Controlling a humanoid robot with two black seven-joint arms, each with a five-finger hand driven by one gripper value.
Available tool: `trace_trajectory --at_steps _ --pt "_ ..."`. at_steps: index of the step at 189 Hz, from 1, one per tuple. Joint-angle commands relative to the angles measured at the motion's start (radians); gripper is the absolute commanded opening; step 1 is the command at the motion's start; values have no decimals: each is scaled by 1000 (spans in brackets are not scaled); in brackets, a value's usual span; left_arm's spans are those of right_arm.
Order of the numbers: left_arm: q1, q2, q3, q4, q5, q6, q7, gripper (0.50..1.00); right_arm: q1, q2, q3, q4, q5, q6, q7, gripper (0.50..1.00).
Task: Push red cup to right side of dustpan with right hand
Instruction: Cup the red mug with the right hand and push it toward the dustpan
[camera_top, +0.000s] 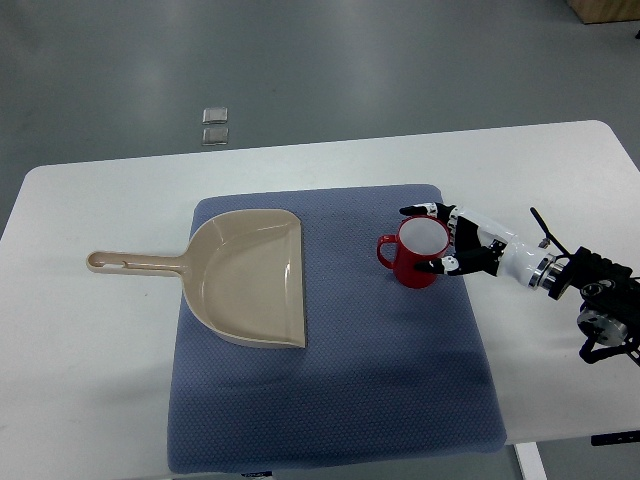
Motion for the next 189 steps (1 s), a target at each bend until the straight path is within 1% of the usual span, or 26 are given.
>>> trace_trajectory --at_steps 1,81,96,101,128,161,189 --pt "0 0 0 0 0 0 0 1000 0 6 -1 -3 -1 -9 0 919" --pt "0 0 0 0 0 0 0 1000 2 25 -1 -15 -2 -19 0 913" --pt "0 0 0 0 0 0 0 1000 2 28 -1 -17 -2 -20 0 899" --pt "0 0 0 0 0 0 0 1000 2 29 -1 -17 -1 -20 0 885" --pt "0 0 0 0 0 0 0 1000 2 35 -1 -17 -1 -20 0 842" --pt "0 0 0 0 0 0 0 1000 2 57 -3 -17 -2 -42 0 832" --pt "0 0 0 0 0 0 0 1000 2 69 -1 -17 -2 -43 0 823"
